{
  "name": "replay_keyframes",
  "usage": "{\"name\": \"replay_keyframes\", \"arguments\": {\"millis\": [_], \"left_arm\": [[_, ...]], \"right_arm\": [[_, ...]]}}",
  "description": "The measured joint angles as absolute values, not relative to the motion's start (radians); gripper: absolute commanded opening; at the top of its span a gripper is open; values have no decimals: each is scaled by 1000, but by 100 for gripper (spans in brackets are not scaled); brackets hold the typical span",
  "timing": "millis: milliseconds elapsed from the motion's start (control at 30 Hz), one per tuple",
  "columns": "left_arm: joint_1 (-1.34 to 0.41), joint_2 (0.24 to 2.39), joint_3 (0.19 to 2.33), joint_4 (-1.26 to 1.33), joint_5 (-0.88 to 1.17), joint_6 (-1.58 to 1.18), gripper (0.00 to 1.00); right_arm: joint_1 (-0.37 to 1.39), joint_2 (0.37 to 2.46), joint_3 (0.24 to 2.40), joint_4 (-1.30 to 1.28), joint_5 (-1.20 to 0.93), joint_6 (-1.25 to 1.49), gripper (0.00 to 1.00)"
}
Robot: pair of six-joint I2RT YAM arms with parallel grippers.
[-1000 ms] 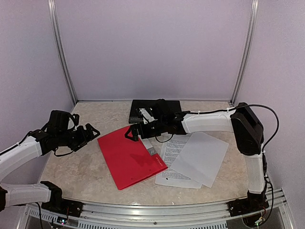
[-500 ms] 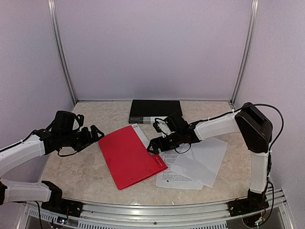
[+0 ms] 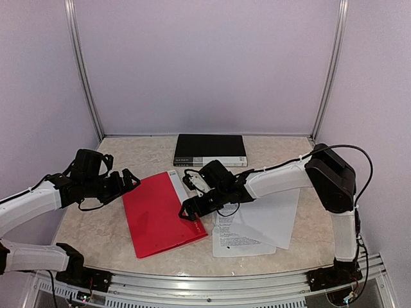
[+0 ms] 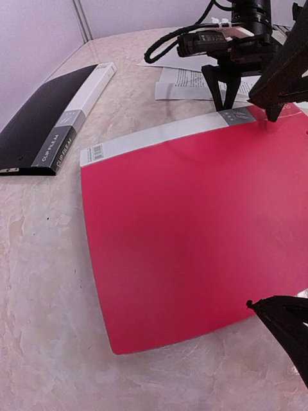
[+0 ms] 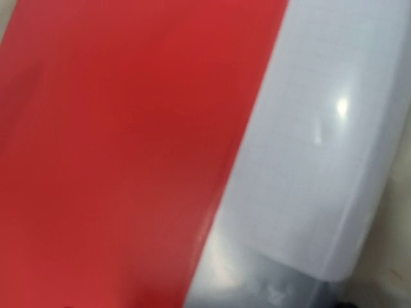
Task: Put the files into the folder
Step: Move the folder with files to the center of the board, then move the folder with files to the corner of the board.
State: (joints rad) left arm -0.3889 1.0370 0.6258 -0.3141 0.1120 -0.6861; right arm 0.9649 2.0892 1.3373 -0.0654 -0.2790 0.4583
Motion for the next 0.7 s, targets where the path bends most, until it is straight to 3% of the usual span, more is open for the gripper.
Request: {"name": "replay_keyframes", "arguments": {"millis": [233,367,567,700], "left_arm": [[-389,1033,631,-328,83,-683,99],[-389,1032,642,-340,59,-680,99],[-389,1115,718,-337,33,-664,99],[-393,1224,782,-321,25,-661,99]], "right_arm": [[1007,2225,1543,-84,-335,443,86],[1019,2274,1629,-86,-377,429,95],[992,2223,1593,-110,-292,379,99],[880,2123,1514,-121,-198,356,99]]}}
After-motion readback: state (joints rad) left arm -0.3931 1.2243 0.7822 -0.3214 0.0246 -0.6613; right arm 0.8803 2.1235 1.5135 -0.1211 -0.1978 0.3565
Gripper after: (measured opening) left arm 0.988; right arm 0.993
